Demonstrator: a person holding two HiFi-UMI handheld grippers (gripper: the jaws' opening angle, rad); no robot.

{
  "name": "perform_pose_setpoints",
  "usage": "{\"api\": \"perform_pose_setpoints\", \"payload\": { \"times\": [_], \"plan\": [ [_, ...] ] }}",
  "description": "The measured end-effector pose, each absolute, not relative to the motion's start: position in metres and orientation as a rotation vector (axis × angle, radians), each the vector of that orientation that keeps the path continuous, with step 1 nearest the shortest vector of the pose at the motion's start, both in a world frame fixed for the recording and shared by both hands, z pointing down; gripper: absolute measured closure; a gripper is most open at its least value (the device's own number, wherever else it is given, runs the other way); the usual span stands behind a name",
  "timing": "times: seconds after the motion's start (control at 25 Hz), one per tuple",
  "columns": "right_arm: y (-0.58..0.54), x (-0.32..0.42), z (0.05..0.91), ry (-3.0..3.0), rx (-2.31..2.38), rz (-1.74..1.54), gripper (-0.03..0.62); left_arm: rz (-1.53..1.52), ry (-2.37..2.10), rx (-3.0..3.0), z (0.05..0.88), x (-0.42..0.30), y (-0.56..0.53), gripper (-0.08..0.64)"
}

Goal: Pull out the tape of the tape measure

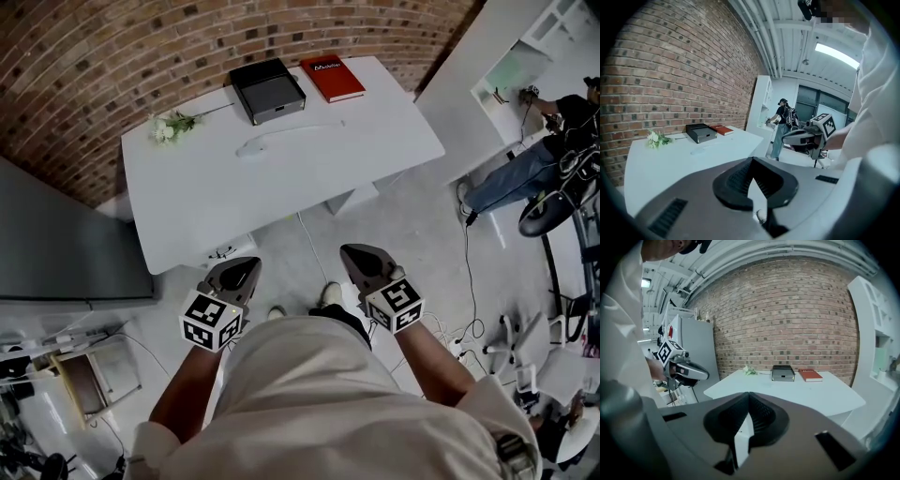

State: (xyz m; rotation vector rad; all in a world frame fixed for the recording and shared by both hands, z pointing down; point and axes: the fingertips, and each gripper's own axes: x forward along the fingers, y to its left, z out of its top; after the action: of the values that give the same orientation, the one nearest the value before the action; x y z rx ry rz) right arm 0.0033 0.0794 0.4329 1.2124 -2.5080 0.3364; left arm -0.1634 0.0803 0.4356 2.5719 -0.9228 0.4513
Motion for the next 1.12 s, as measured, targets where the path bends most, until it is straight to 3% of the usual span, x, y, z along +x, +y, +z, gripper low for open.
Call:
{"api": "perform_pose_setpoints", "payload": {
  "times": [1.12],
  "plan": [
    [0.125,-0.037,0.417,-2.544,1.188,0.271,0.589,0.420,-0.904,2.610,0.431,-0.191,0.124,0.565]
  ]
}}
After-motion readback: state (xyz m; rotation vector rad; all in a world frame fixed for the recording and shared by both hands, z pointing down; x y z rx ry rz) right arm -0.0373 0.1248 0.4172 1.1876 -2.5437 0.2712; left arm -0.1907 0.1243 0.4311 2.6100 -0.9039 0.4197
